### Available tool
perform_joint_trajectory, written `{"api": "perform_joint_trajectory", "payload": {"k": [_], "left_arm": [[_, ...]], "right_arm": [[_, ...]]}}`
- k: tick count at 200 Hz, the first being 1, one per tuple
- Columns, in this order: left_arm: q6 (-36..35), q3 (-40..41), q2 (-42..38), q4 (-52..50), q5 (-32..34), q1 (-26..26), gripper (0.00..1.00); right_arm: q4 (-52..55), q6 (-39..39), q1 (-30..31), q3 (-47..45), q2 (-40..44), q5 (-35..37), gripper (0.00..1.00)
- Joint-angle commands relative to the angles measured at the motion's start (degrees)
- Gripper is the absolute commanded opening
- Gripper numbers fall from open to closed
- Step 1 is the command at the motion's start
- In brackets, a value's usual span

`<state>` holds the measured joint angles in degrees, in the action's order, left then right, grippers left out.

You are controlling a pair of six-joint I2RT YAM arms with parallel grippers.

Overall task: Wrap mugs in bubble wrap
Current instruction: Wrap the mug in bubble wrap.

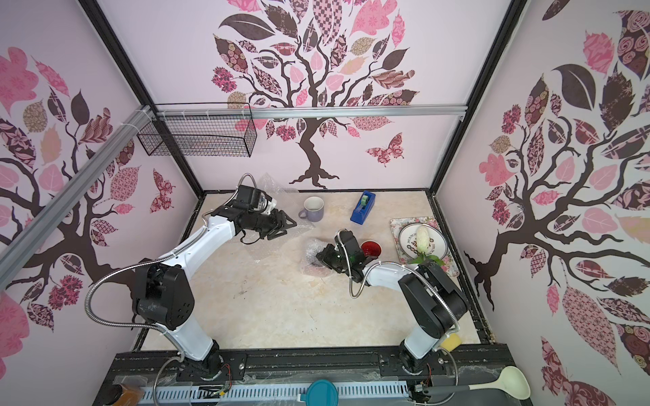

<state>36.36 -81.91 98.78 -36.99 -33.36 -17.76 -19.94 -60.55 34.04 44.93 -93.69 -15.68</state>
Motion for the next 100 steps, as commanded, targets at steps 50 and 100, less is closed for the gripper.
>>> {"api": "perform_joint_trajectory", "payload": {"k": [50,100], "left_arm": [[-11.7,0.4,5.1,-1.7,-3.4,-4.8,0.5],[-12.5,-0.3,8.6,-2.7,0.4,-7.7,0.47]], "right_arm": [[4.4,-1.1,-0.2,-0.6,2.5,1.8,0.0],[4.1,-1.3,-0.2,-1.5,3.2,1.7,0.0]]}}
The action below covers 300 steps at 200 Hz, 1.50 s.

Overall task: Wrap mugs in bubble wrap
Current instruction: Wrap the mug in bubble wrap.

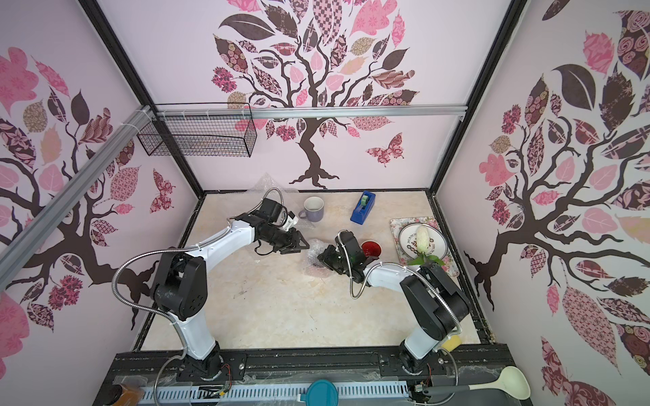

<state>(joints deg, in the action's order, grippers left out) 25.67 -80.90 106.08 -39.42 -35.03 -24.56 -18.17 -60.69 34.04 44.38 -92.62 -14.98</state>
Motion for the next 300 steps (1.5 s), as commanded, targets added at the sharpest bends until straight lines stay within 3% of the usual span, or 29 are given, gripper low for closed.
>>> {"api": "perform_joint_trajectory", "payload": {"k": [1,81,112,151,176,193,222,244,277,300], "left_arm": [[-1.8,-1.3,1.3,-0.3,2.1,-0.9,0.47],[-3.3,-2.0,4.8,-2.3,6.7,-3.4,0.43],[-4.3,-3.1,6.2,-4.3,11.7,-6.1,0.42],[-3.6,-2.9,7.5,-6.6,18.6,-8.4,0.32],[-3.6,-3.5,8.4,-7.3,21.3,-10.2,0.27],[-3.1,-3.1,8.0,-6.6,22.3,-10.9,0.26],[-2.4,-2.4,7.9,-6.1,22.4,-11.0,0.26],[-2.3,-2.4,7.6,-6.1,22.4,-11.1,0.25],[-2.0,-2.1,7.2,-5.4,21.8,-11.0,0.25],[-2.0,-2.2,7.1,-5.5,21.4,-11.1,0.25]], "right_arm": [[2.2,-1.1,-0.2,-1.0,2.1,1.0,0.0],[0.4,-1.8,-0.2,-2.1,2.3,0.1,0.0],[0.1,-1.8,-0.2,-2.2,2.6,0.0,0.0],[0.5,-2.5,-0.2,-2.6,4.0,-0.2,0.0],[5.5,-2.6,-0.2,-1.6,7.5,1.5,0.47],[9.1,-1.4,-0.2,-1.0,12.1,4.9,0.57],[16.3,0.4,-1.0,0.9,19.0,11.0,0.64],[23.9,2.7,-4.1,4.4,18.1,8.2,0.63],[26.5,8.9,-4.6,9.9,11.4,1.8,0.61],[25.5,10.2,-4.6,10.5,8.3,1.5,0.56]]}}
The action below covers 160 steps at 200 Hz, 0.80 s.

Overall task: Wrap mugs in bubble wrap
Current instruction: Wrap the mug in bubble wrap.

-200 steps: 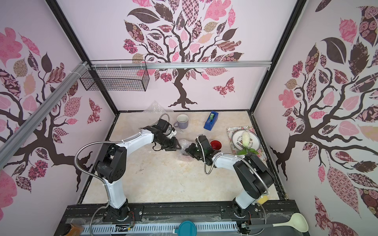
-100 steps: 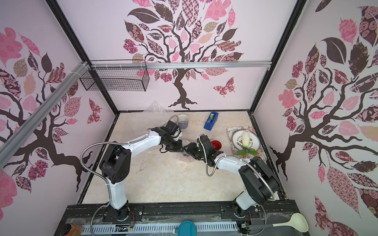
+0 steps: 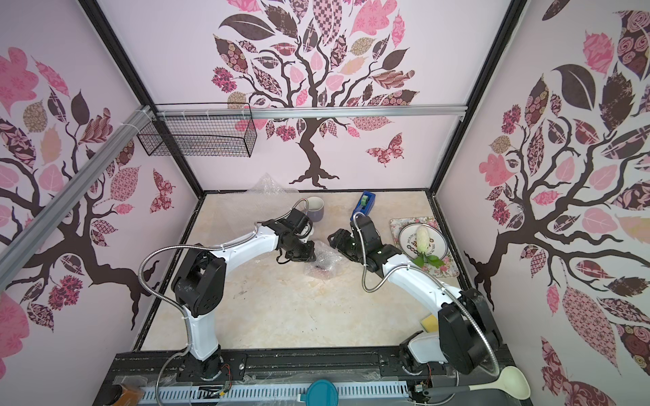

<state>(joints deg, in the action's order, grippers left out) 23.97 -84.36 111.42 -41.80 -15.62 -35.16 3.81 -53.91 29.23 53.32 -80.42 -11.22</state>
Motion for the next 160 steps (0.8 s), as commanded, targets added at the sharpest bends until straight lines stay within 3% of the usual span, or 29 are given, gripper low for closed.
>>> {"api": "perform_joint_trajectory", "payload": {"k": [1,102,121,149,160], "left_arm": [[-0.3,1.3,1.7,-3.1,2.1,-0.6,0.25],[0.3,1.8,1.1,-2.2,1.3,-0.6,0.24],[0.3,1.7,1.0,-2.4,1.2,-0.6,0.24],[0.4,1.6,0.7,-2.5,1.1,-0.6,0.24],[0.8,1.6,0.3,-2.3,1.2,-0.6,0.24]], "right_arm": [[3.4,3.4,0.2,1.6,-3.9,-2.3,0.56],[5.7,9.1,0.1,6.3,-11.6,-6.7,0.36],[6.9,10.3,0.1,7.0,-11.7,-6.9,0.25],[7.9,10.3,0.1,7.9,-11.4,-7.9,0.0],[7.7,10.2,0.1,8.3,-10.8,-8.7,0.0]]}}
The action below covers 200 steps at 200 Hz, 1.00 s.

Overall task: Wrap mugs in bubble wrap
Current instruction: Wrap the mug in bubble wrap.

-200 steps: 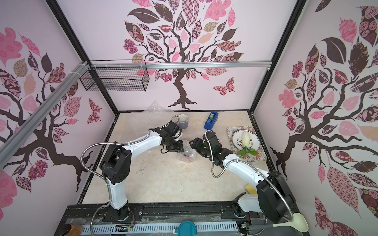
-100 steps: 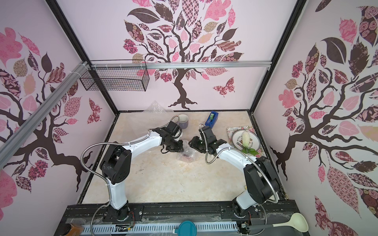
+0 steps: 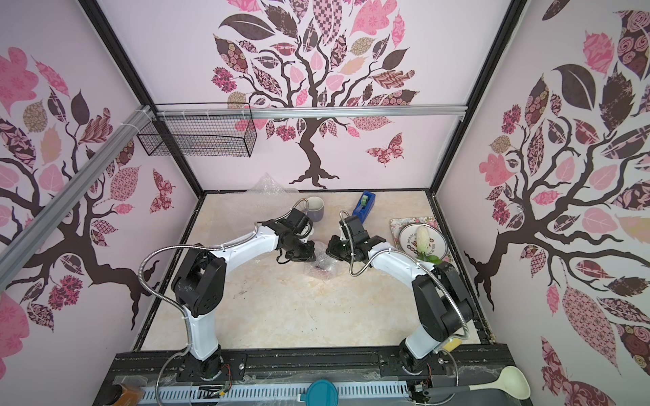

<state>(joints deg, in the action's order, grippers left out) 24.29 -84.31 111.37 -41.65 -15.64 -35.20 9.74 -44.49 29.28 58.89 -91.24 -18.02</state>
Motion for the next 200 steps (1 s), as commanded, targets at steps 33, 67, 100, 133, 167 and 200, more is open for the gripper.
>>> {"api": "perform_joint_trajectory", "payload": {"k": [33,67,100,133,167,200], "left_arm": [[1.8,1.5,-0.8,-2.2,1.0,-0.5,0.27],[3.9,2.2,-3.8,-1.5,0.4,0.1,0.44],[4.5,3.3,-8.7,-0.5,0.8,0.5,0.52],[5.0,3.8,-10.8,1.0,1.6,1.5,0.55],[2.6,1.2,-6.4,-0.5,-0.1,1.5,0.57],[-0.1,-1.0,-3.0,-0.5,-1.5,1.5,0.59]], "right_arm": [[1.5,-2.1,0.1,1.9,2.8,-3.4,0.0],[2.1,-5.7,0.0,-1.3,4.8,-3.3,0.0],[3.6,-6.2,0.1,-3.5,5.3,-1.2,0.0],[6.0,-5.1,0.0,-3.8,4.4,-0.2,0.0],[8.8,-4.2,0.0,-3.8,3.8,0.9,0.0],[10.3,-3.0,0.0,-3.3,2.5,0.3,0.0]]}}
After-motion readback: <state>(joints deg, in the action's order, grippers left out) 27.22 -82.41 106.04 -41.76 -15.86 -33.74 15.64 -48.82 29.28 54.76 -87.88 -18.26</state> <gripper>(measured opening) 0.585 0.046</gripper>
